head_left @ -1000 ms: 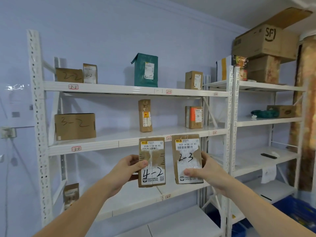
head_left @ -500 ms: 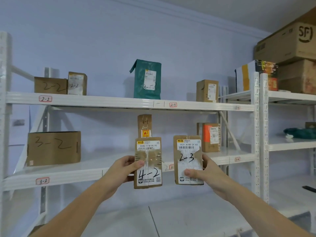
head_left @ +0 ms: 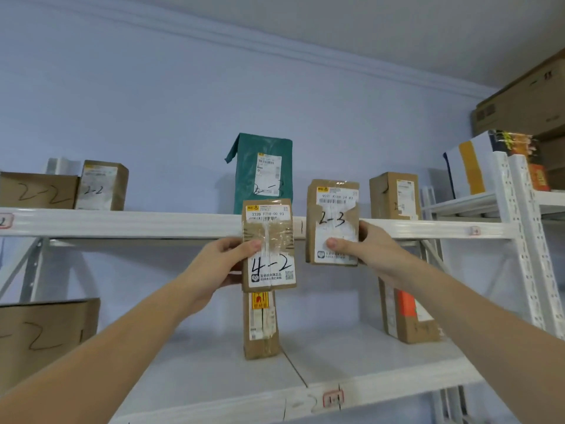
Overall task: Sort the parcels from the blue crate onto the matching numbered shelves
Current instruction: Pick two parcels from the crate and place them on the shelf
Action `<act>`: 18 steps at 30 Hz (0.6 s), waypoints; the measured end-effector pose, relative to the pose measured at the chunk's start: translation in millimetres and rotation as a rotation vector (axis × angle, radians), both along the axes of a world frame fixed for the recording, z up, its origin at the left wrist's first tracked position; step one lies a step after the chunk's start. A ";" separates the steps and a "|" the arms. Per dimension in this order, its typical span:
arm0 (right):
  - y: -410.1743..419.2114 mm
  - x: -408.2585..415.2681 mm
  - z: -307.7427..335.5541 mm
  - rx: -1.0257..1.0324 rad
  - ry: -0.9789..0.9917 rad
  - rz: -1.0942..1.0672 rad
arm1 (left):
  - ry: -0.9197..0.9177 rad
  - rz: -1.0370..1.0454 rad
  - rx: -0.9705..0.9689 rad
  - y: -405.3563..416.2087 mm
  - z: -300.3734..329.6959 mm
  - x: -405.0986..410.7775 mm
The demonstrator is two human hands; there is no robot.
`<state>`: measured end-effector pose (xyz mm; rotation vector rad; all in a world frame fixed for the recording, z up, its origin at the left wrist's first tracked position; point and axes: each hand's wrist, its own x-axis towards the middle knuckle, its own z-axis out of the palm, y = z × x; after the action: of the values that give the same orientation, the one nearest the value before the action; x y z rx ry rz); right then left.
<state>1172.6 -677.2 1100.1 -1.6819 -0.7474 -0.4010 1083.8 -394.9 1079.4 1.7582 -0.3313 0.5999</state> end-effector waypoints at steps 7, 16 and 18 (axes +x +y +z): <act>-2.0 98.4 102.9 -0.005 -0.123 -0.111 | -0.038 0.050 0.014 9.0 25.9 46.1; 28.8 205.8 151.6 -0.482 -0.020 -0.203 | -0.112 0.154 -0.029 11.4 36.6 74.5; 36.5 216.3 156.0 -0.516 0.021 -0.147 | -0.127 0.158 -0.038 13.8 35.9 77.3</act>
<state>1388.9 -640.7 1256.1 -2.2314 -0.7548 -0.3064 1161.1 -381.1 1115.3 1.7240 -0.2685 0.8280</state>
